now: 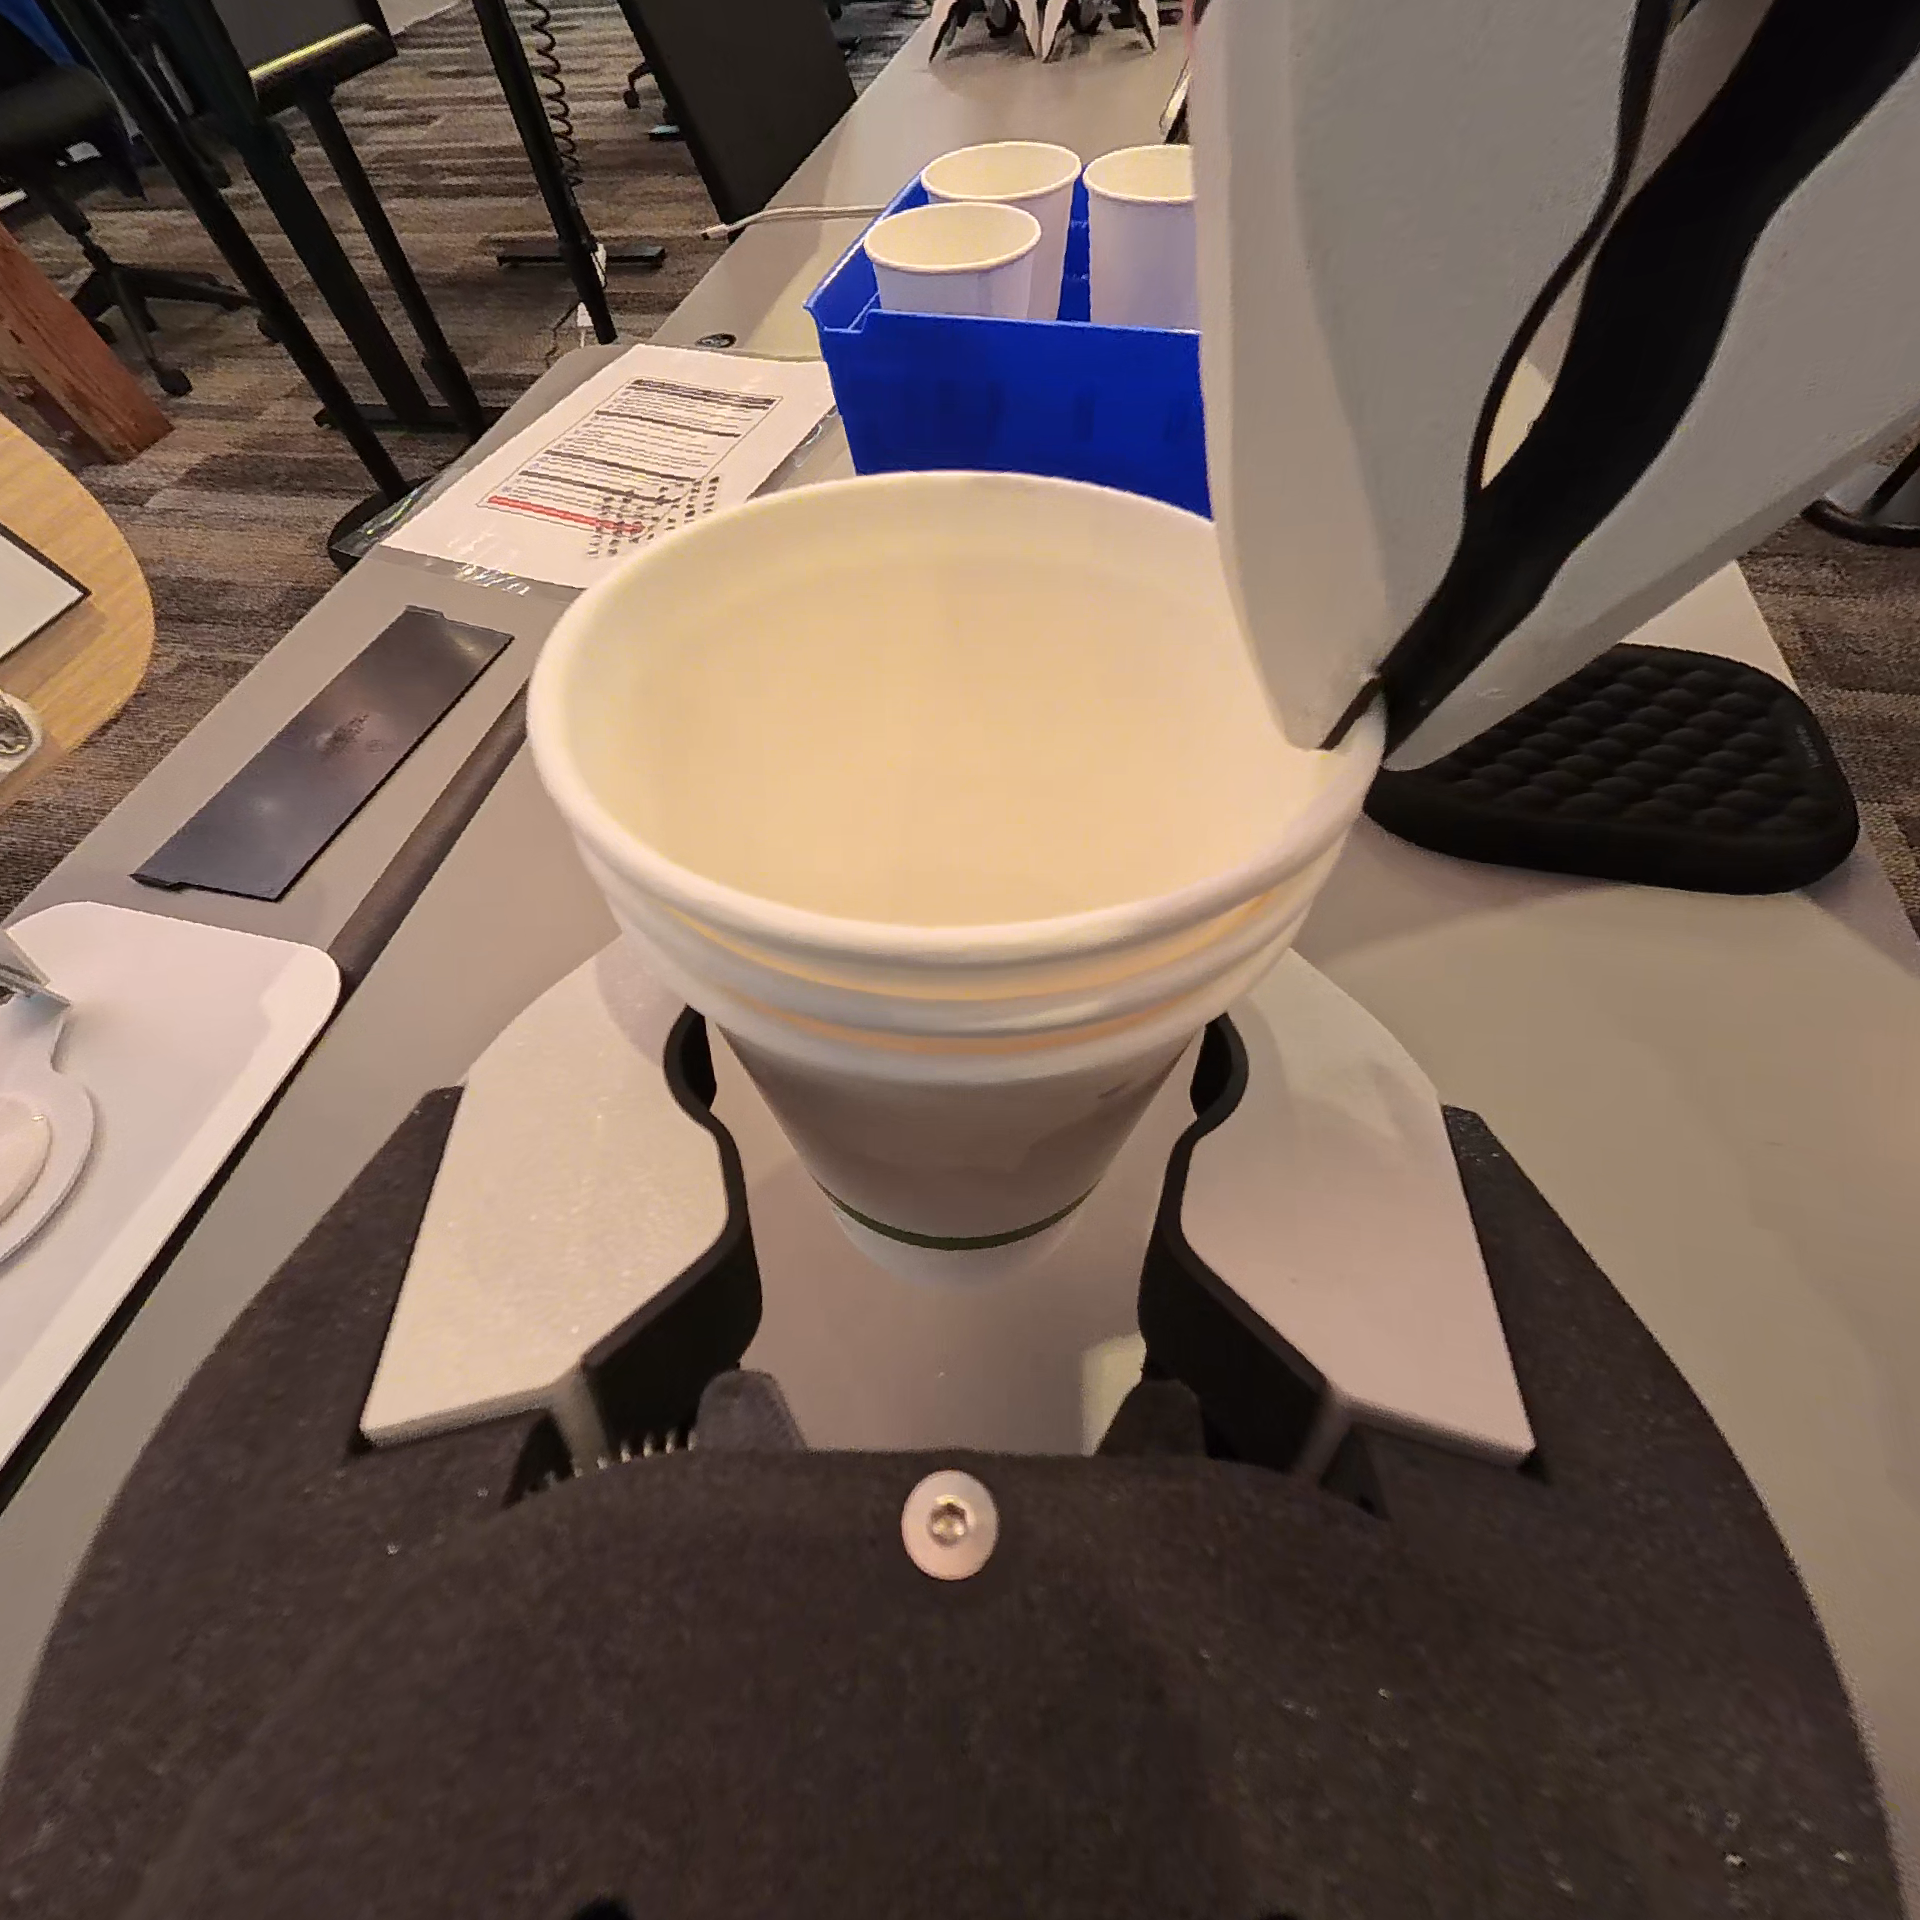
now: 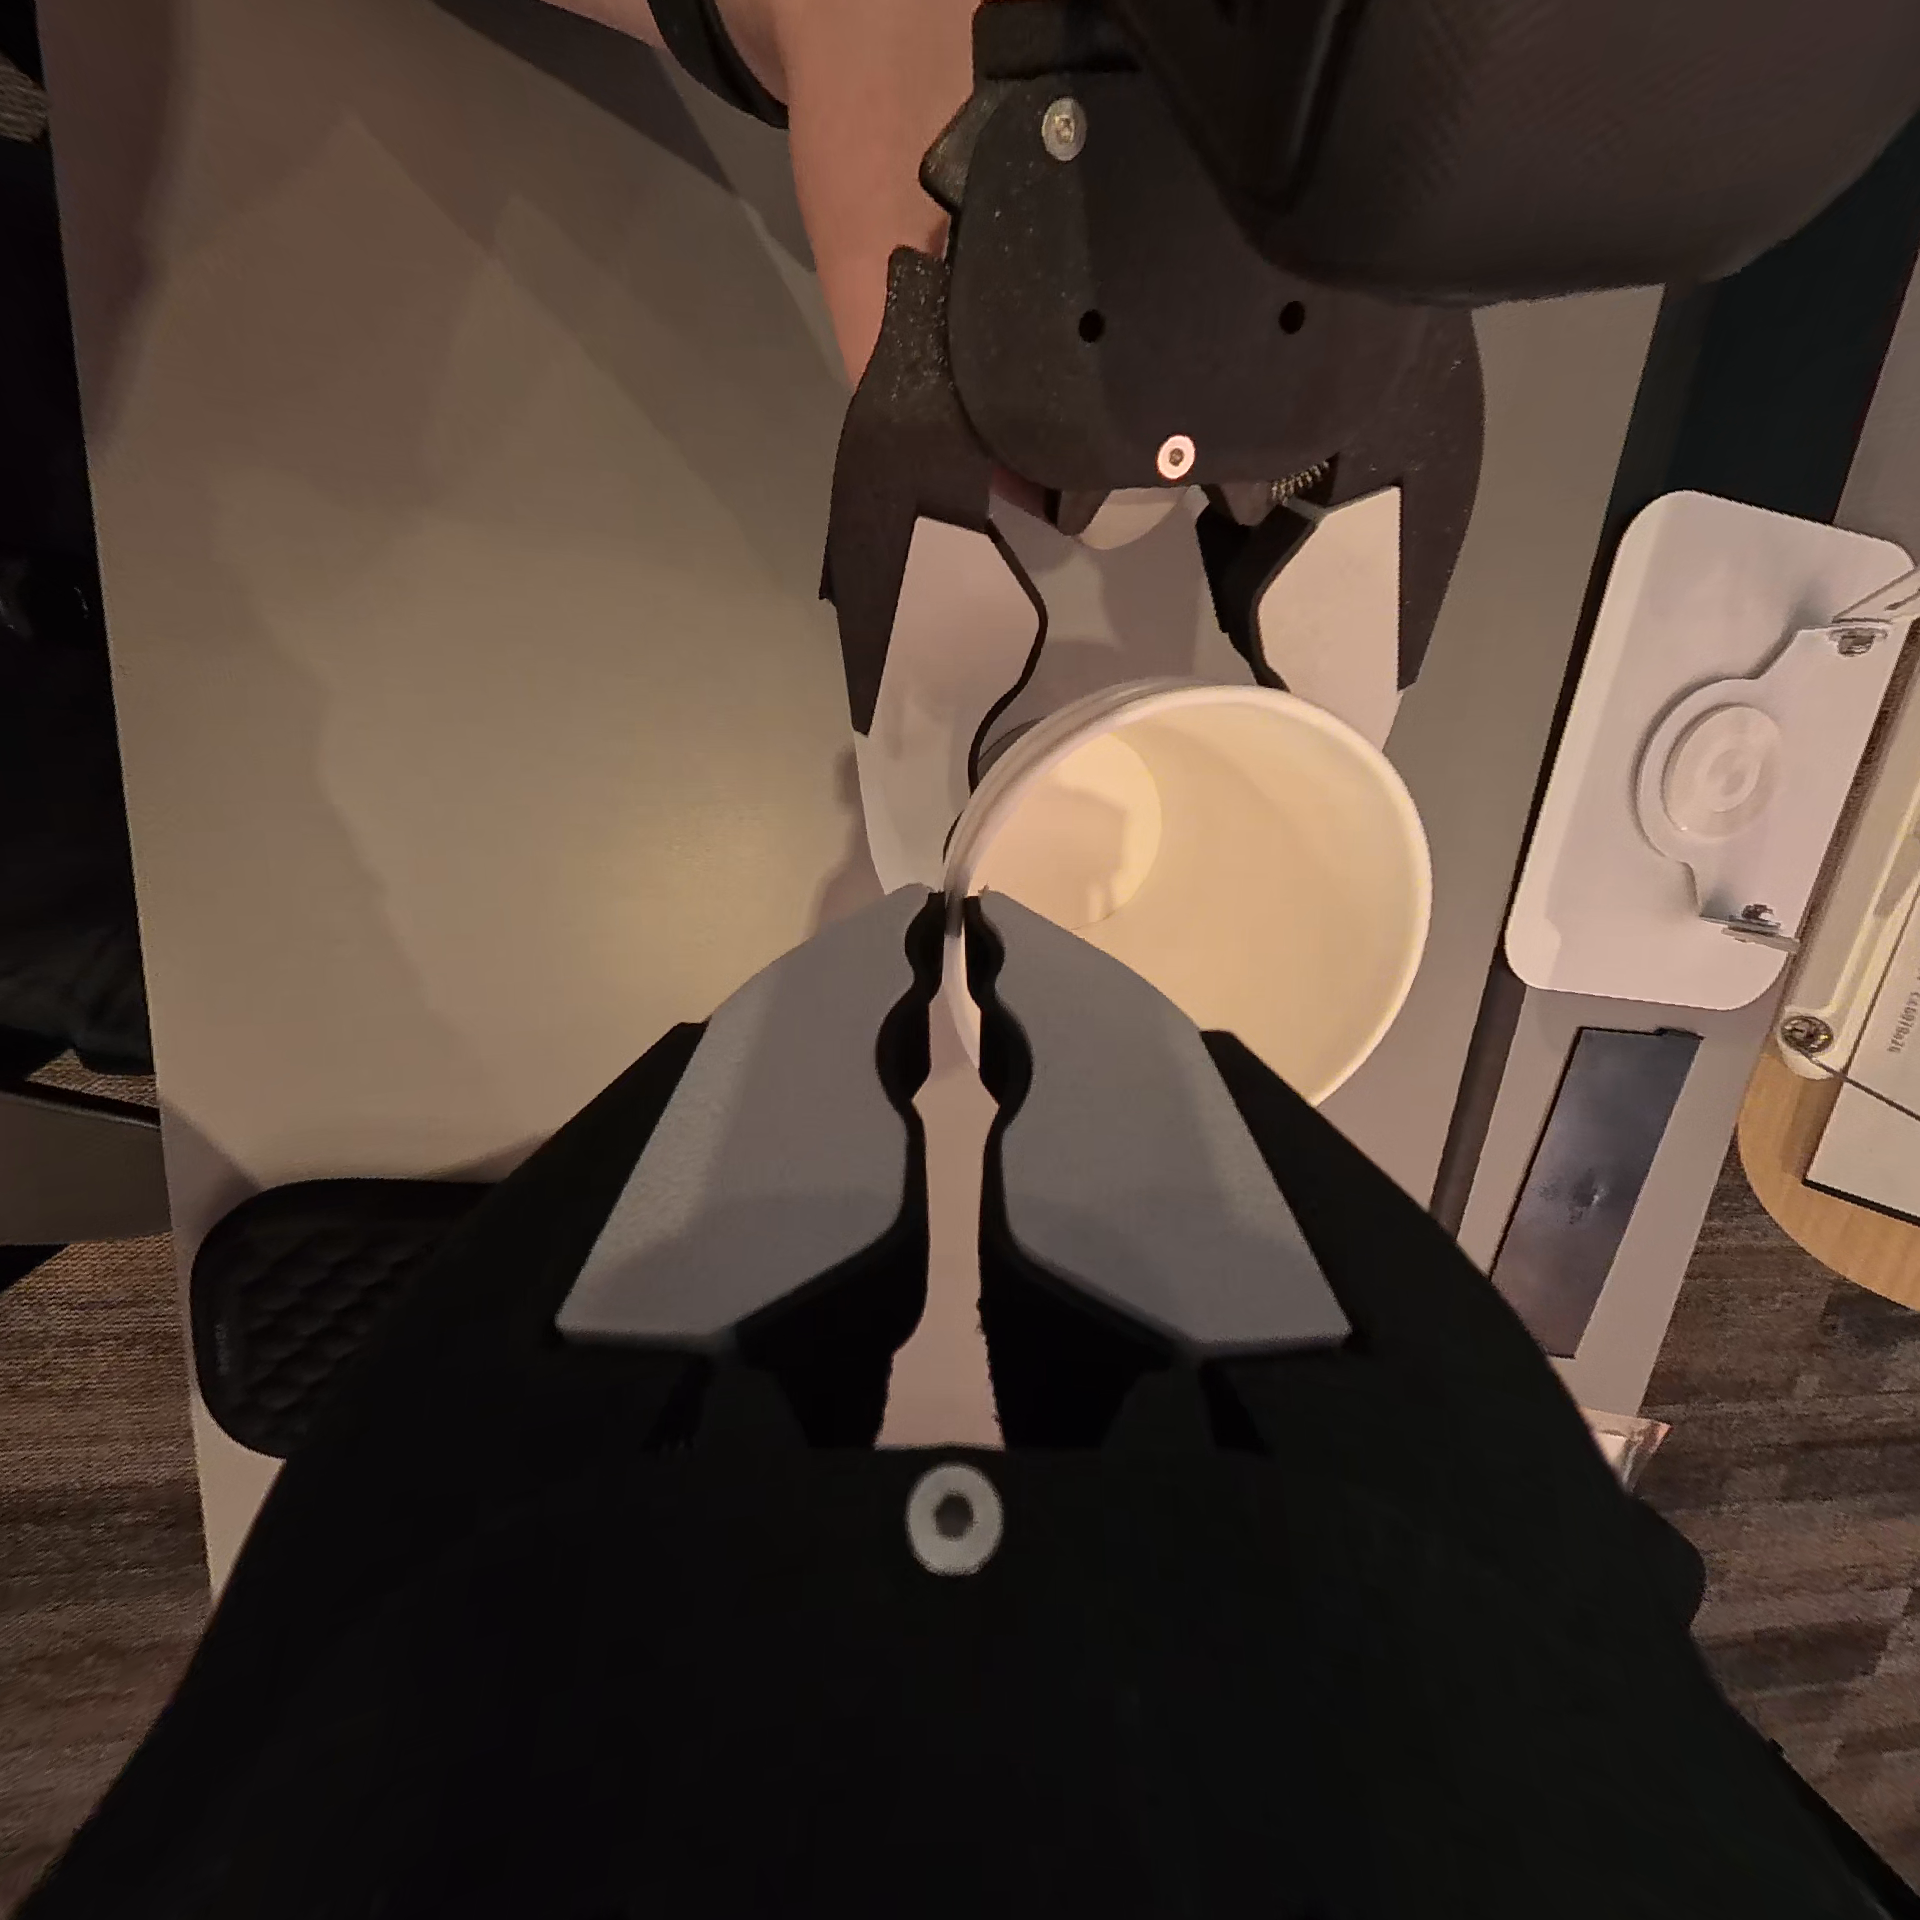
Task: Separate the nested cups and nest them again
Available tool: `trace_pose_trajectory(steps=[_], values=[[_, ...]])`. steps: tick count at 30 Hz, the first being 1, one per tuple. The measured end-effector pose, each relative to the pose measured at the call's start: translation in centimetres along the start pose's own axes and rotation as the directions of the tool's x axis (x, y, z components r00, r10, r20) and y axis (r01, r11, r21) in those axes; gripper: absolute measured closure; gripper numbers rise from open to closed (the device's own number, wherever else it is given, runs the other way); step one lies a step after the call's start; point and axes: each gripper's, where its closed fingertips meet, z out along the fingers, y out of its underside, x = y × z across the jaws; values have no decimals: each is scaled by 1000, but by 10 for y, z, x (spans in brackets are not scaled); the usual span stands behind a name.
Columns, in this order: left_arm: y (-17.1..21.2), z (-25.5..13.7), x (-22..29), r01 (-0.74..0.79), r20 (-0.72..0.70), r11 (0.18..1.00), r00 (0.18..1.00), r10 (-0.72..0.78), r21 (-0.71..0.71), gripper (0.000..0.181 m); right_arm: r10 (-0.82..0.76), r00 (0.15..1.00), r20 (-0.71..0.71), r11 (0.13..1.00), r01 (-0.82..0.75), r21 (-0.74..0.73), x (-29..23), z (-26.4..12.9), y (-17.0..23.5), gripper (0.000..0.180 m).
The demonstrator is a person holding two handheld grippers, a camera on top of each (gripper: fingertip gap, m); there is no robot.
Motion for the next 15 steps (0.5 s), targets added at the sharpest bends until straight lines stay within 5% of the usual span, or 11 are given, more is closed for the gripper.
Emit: trace_pose_trajectory(steps=[15], values=[[3,3,0,1,-3,1000,1000,-1,-9,90,21,999,-43,999,-19,43,11,-36,-8,177]])
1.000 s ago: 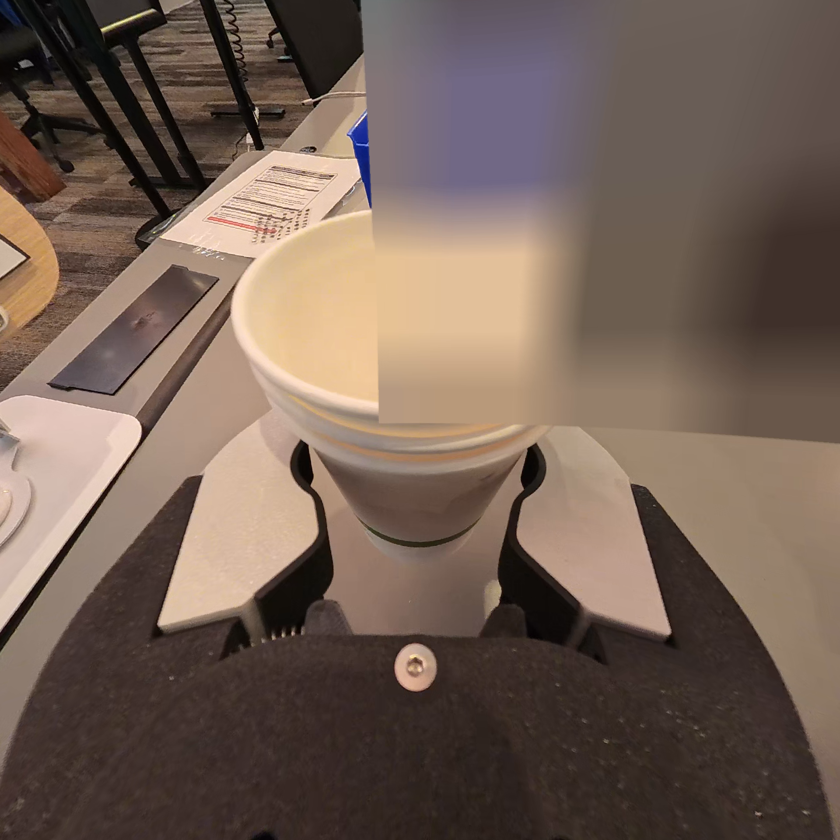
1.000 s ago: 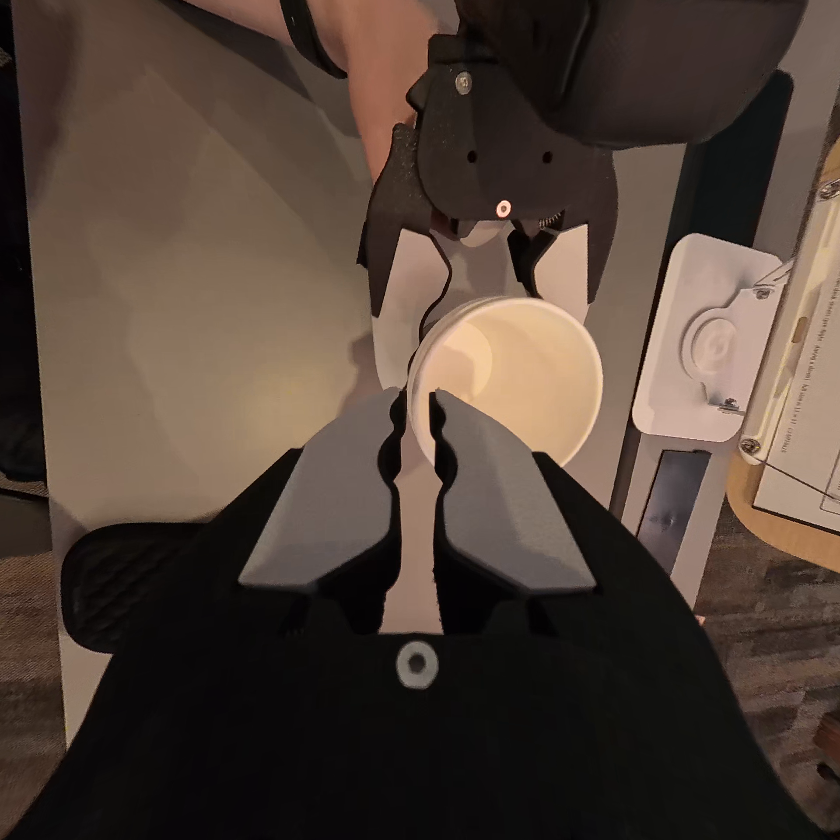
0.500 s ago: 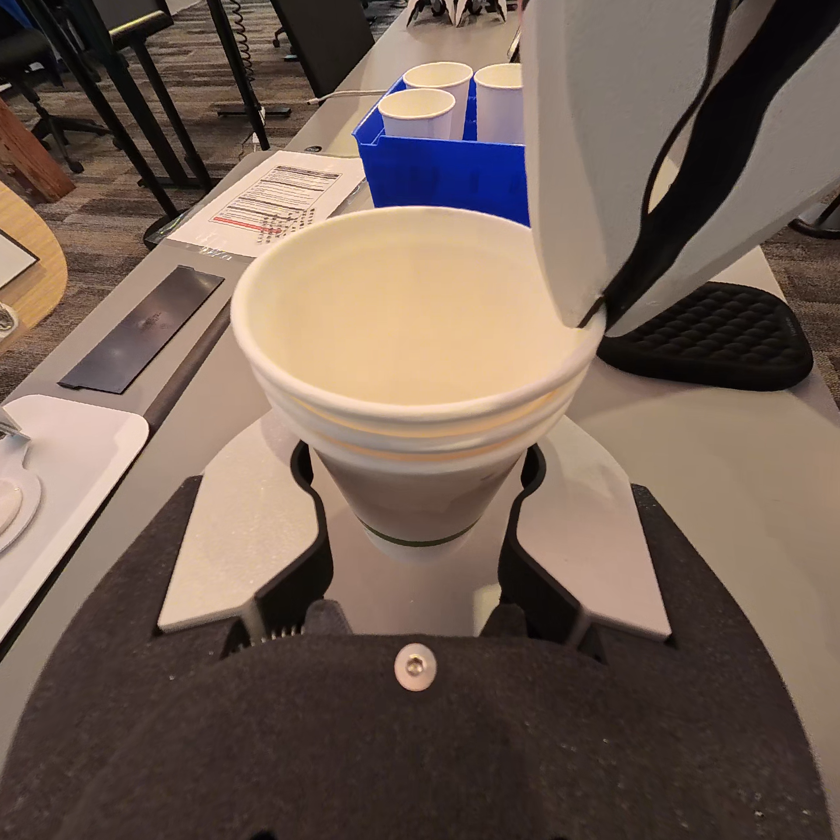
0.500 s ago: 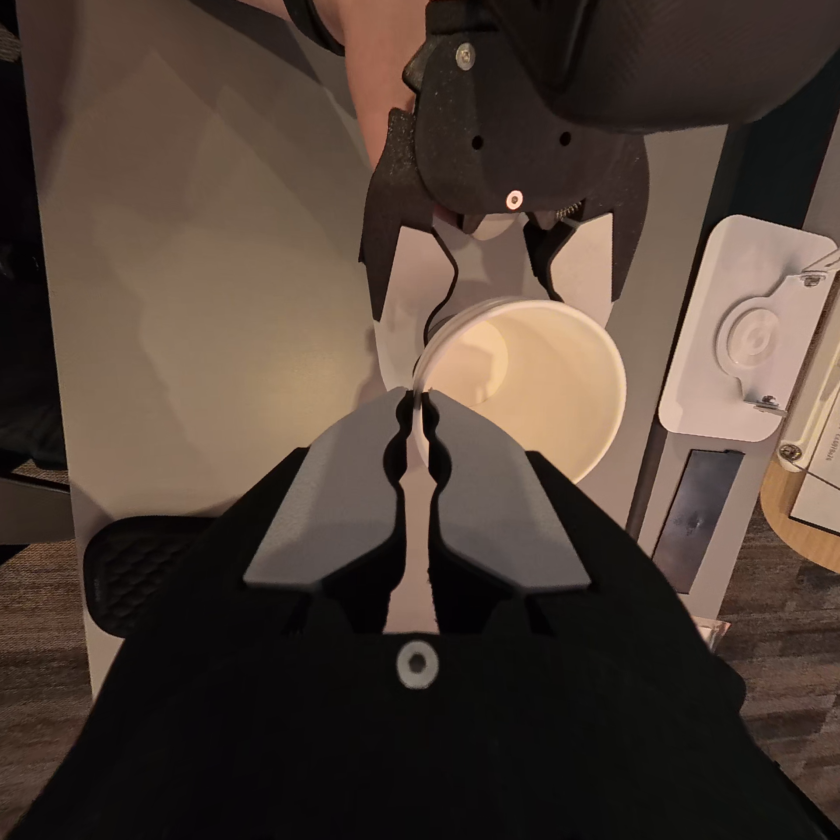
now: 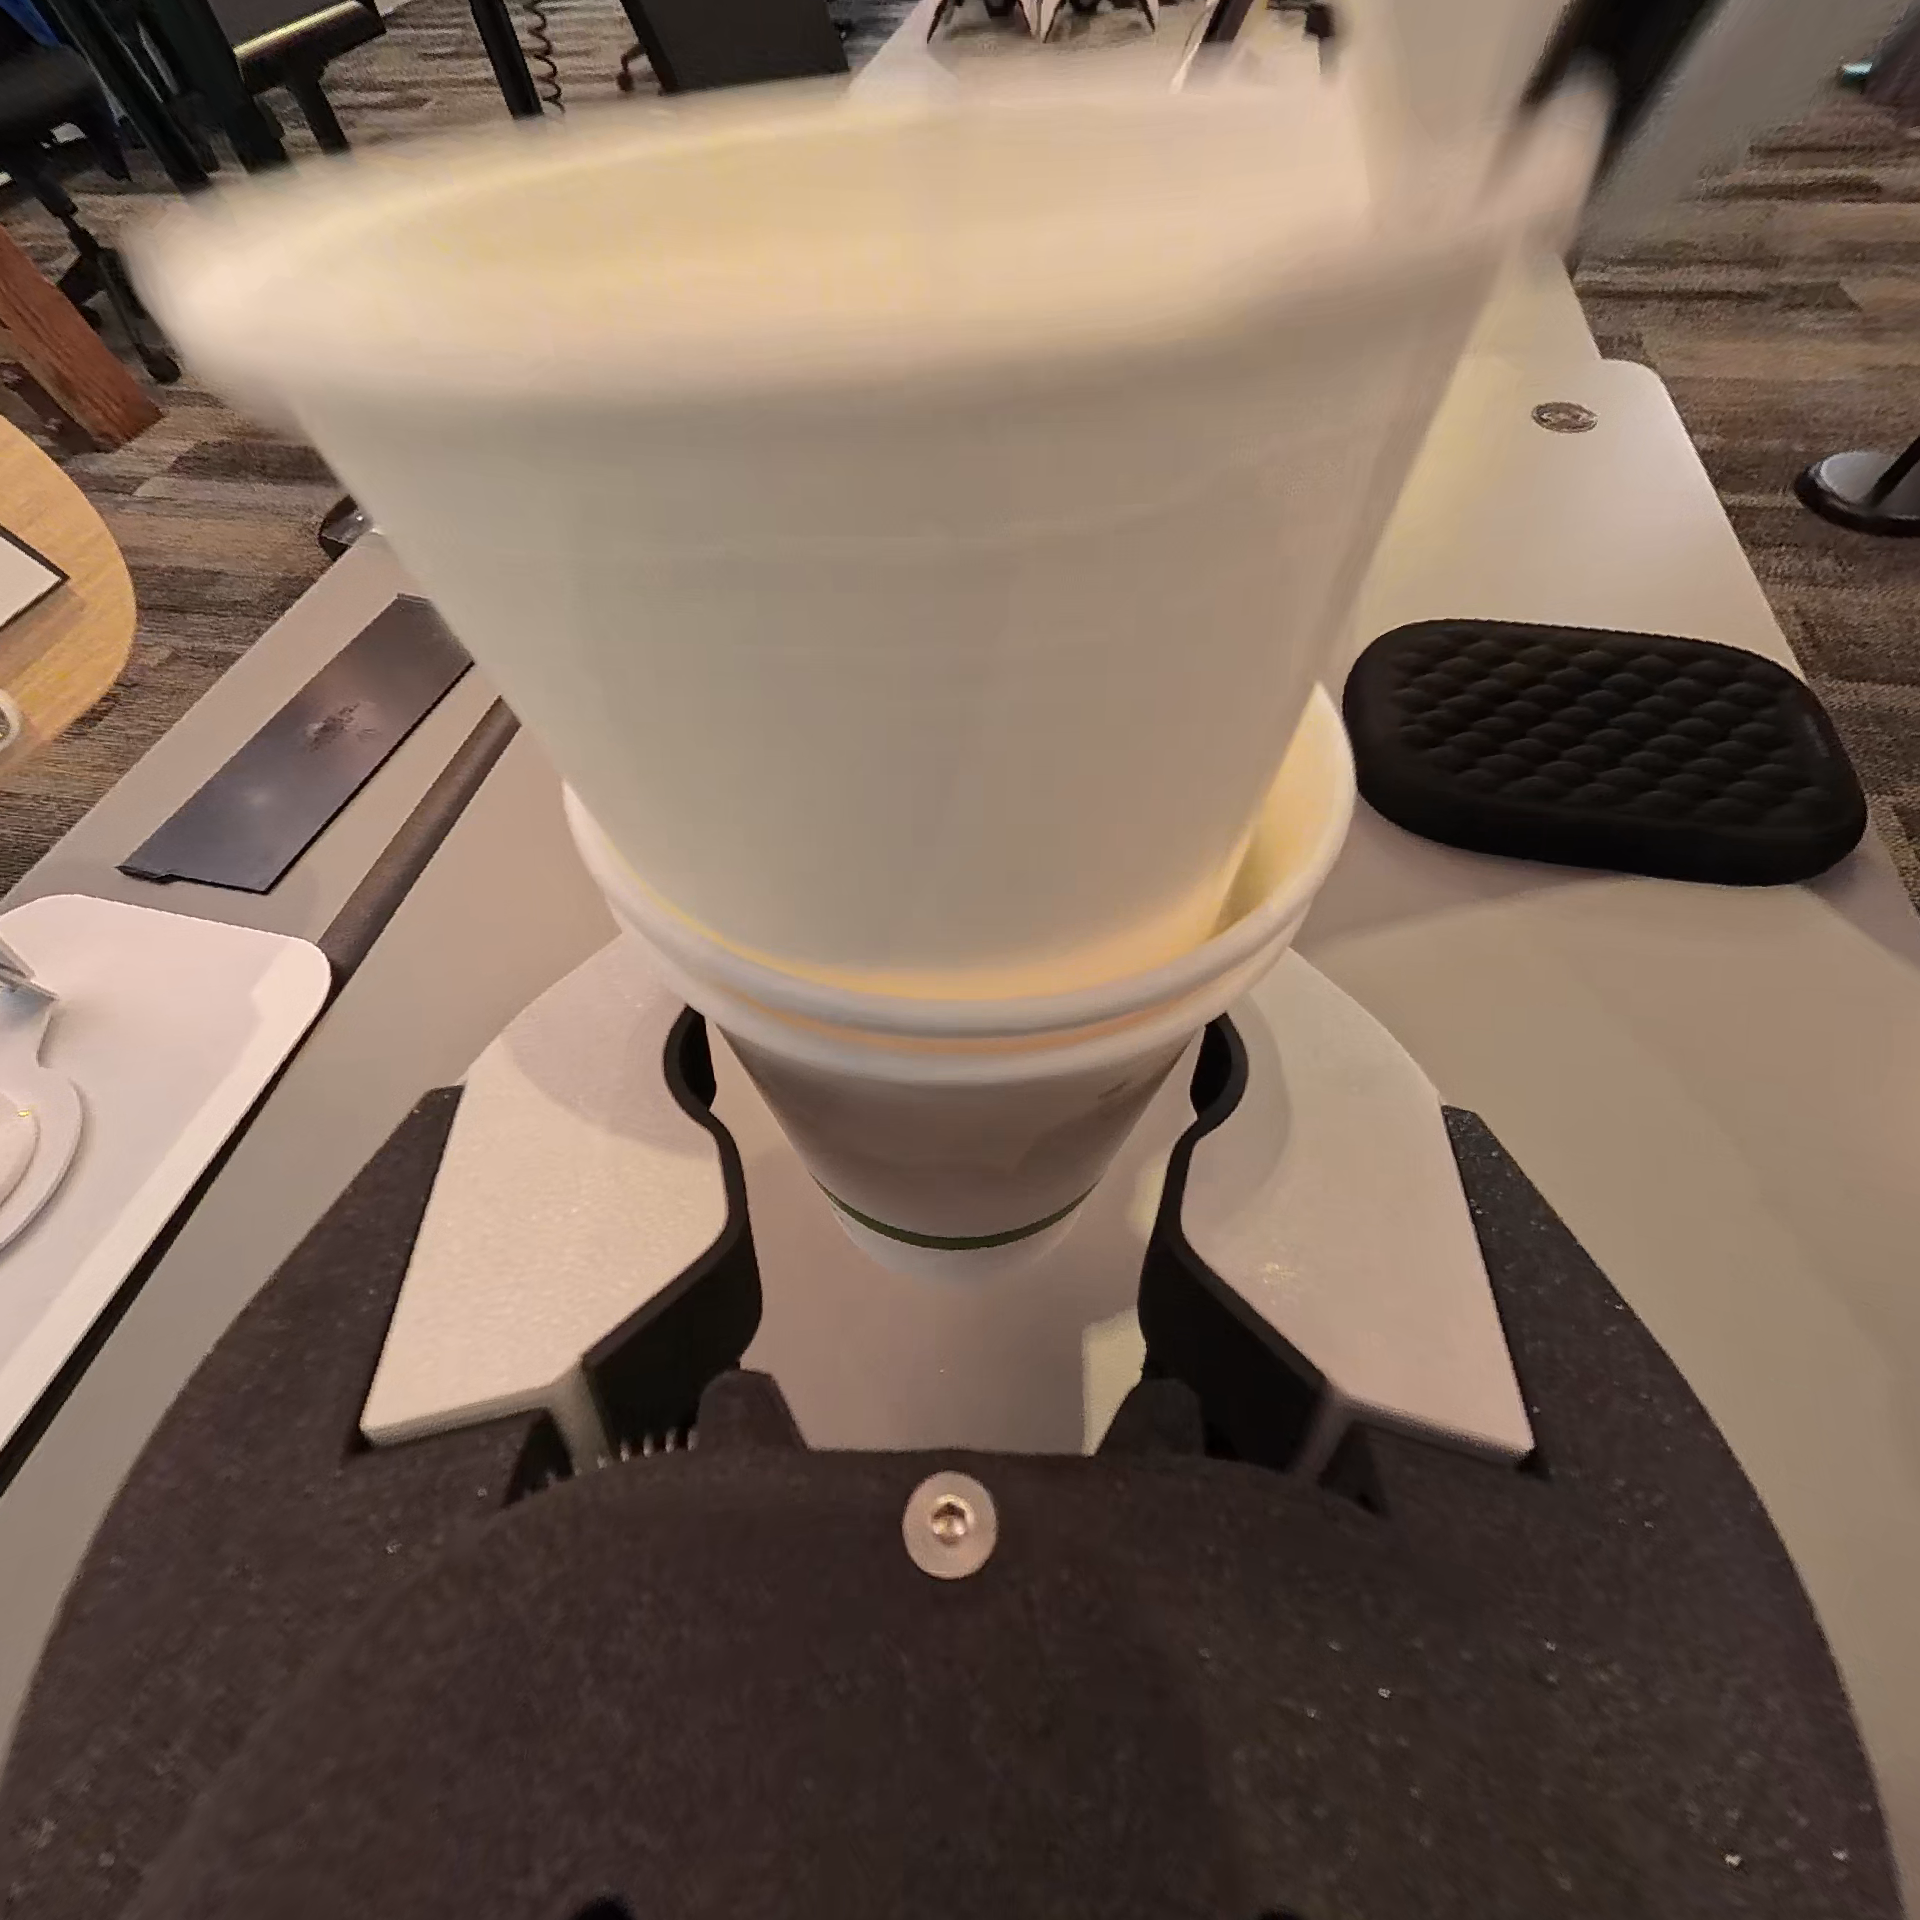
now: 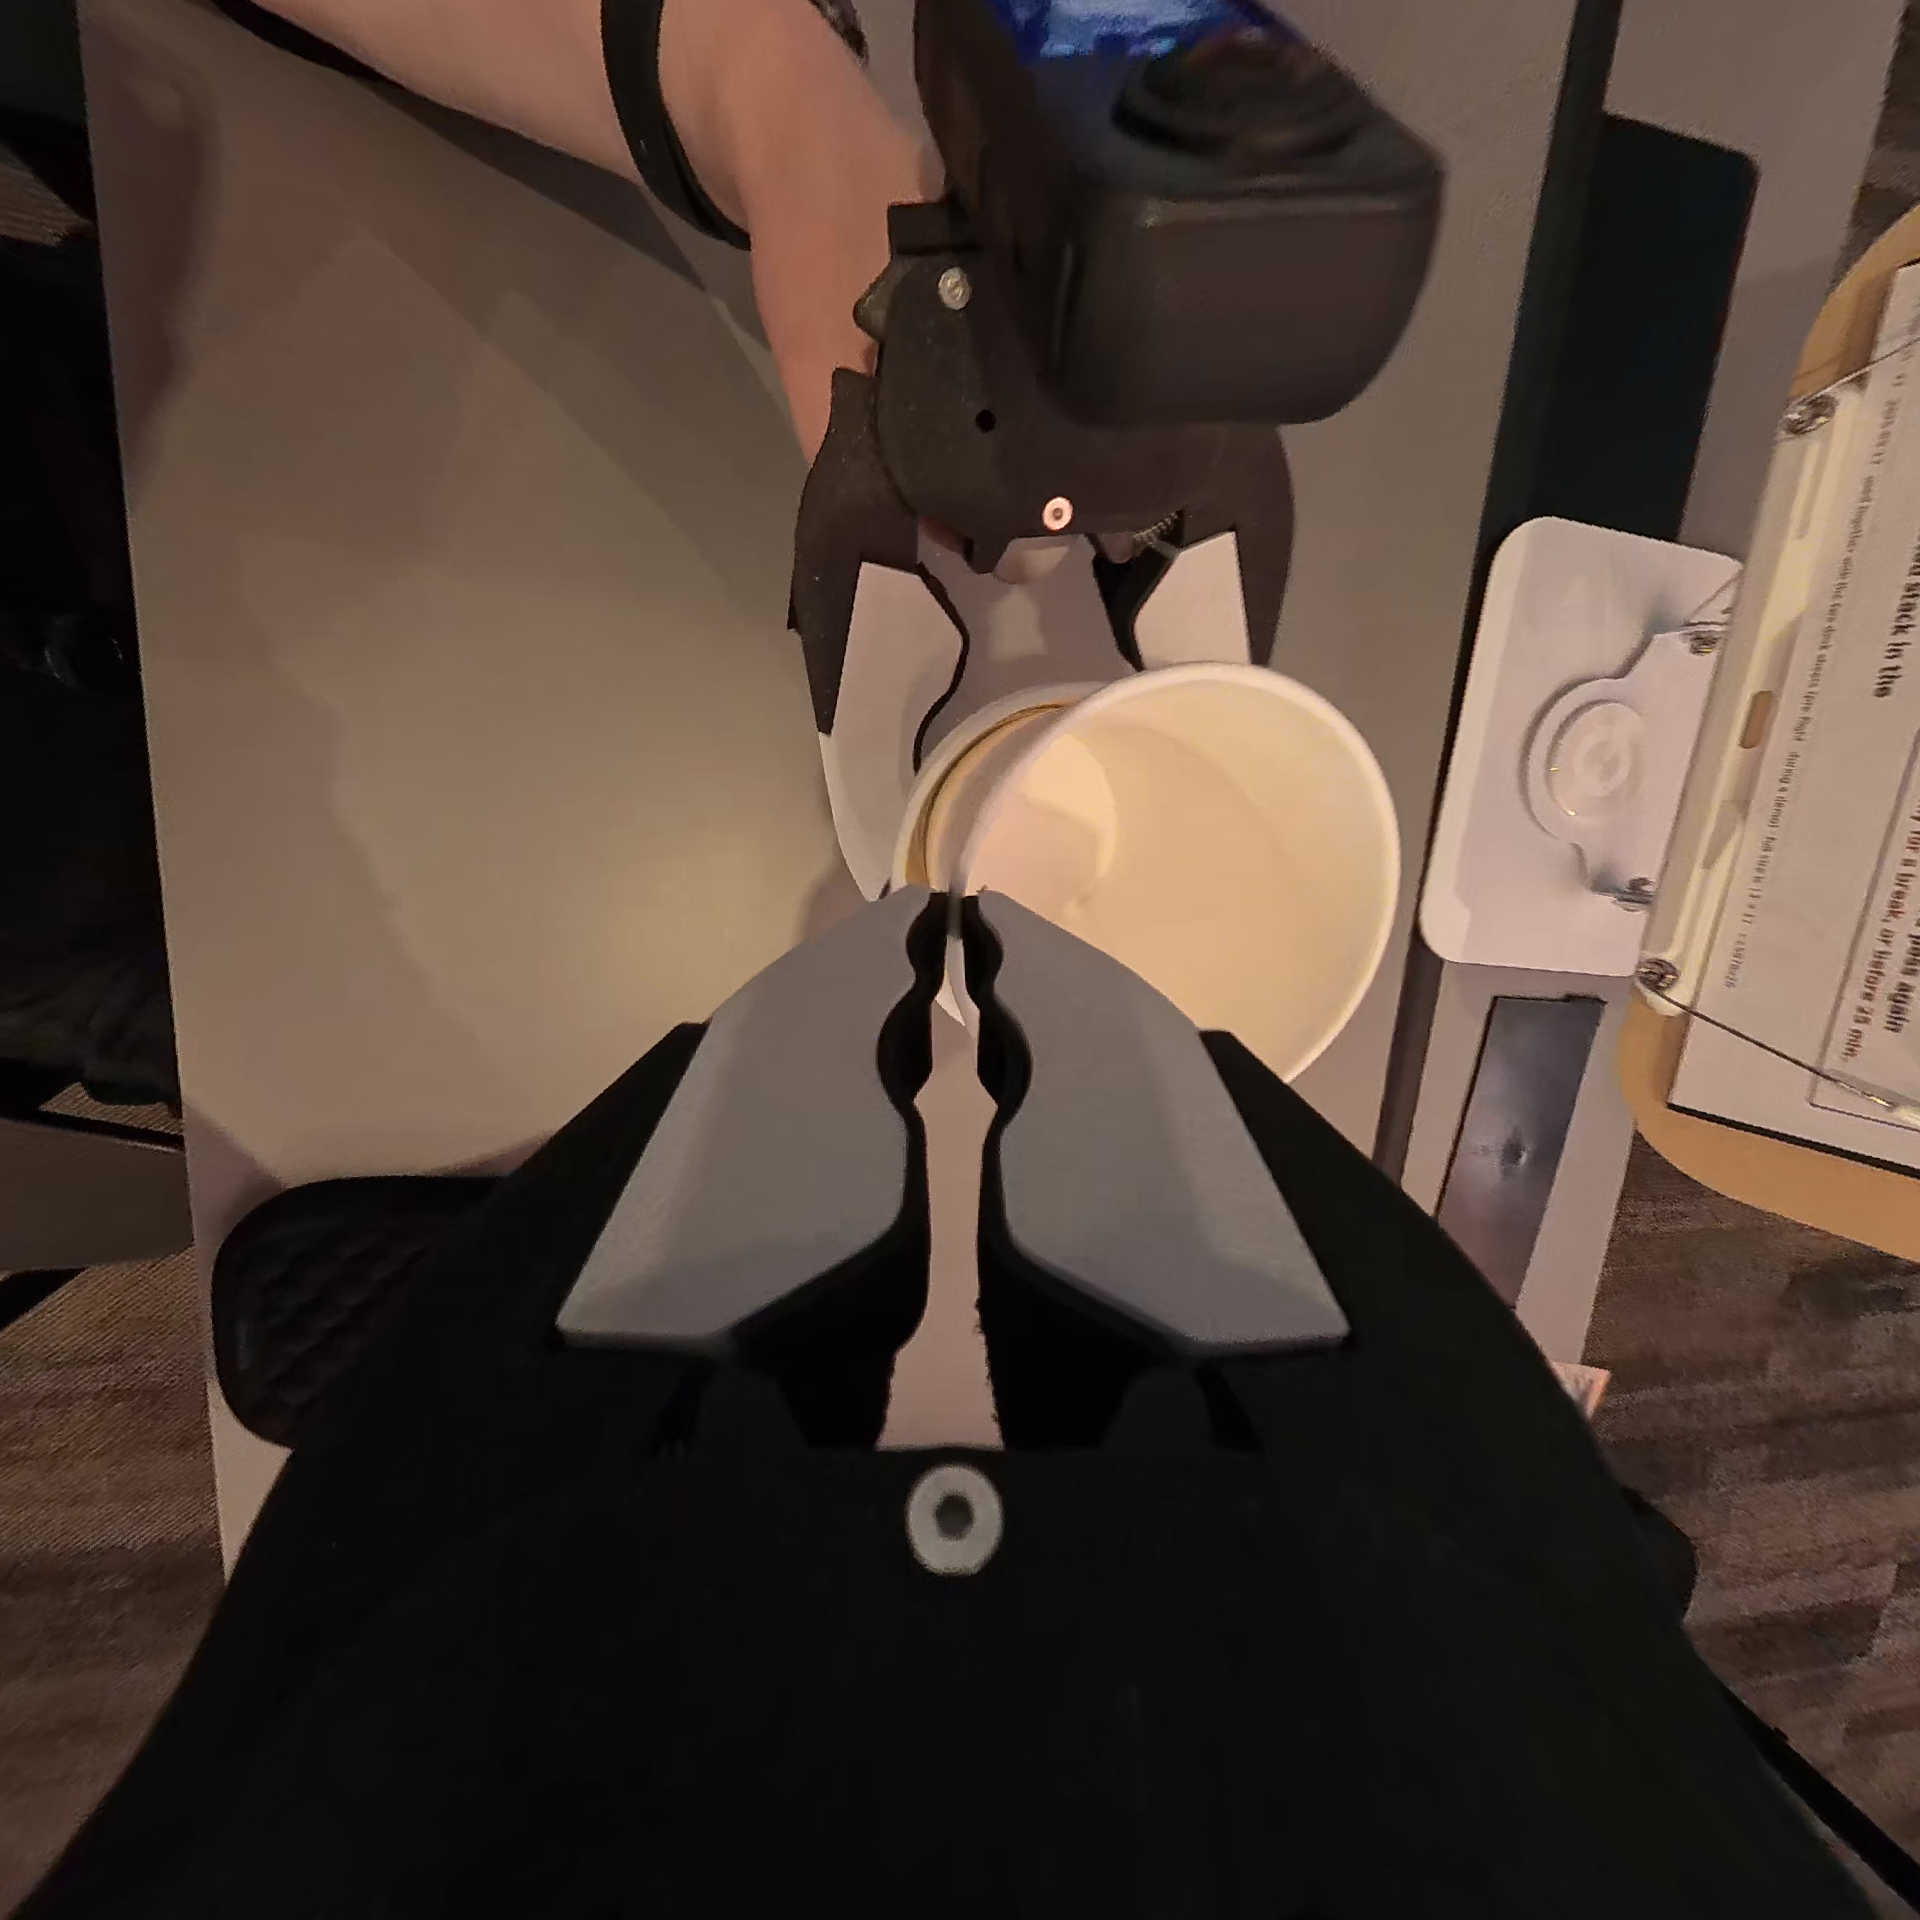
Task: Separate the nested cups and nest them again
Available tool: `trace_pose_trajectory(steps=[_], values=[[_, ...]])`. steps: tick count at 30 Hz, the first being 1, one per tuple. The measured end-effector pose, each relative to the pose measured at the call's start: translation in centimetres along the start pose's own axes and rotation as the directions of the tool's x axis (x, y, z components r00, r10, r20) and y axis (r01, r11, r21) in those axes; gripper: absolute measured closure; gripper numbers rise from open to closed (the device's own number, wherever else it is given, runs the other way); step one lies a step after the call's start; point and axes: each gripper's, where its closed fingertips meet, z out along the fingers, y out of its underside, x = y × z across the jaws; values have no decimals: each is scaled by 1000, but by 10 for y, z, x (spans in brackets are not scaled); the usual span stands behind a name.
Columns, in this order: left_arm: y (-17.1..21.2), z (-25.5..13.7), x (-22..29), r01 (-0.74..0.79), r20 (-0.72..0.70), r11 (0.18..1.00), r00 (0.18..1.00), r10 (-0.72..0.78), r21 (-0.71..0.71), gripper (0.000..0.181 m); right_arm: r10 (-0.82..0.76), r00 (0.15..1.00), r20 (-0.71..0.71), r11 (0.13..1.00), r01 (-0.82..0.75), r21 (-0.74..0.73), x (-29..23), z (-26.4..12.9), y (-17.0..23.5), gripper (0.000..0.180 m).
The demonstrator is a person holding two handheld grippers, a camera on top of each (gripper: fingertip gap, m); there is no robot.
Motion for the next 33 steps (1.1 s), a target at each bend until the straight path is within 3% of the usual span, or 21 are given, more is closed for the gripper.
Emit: trace_pose_trajectory(steps=[9,16,21,26,33], values=[[3,4,3,-1,-13,1000,1000,1,-12,89,43,995,-86,997,-37,65,14,-59,-4,177],[7,7,3,6,-17,1000,1000,-6,-23,90,124,976,-177,990,-111,82,16,-103,26,177],[7,7,4,5,-18,1000,1000,-6,-26,89,272,920,-281,961,-275,32,21,-142,96,177],[9,10,5,7,-24,999,1000,-7,-33,89,463,781,-420,855,-518,-20,22,-178,203,178],[12,14,8,-3,-28,999,1000,2,-48,90,608,638,-473,699,-712,-61,-2,-165,315,177]])
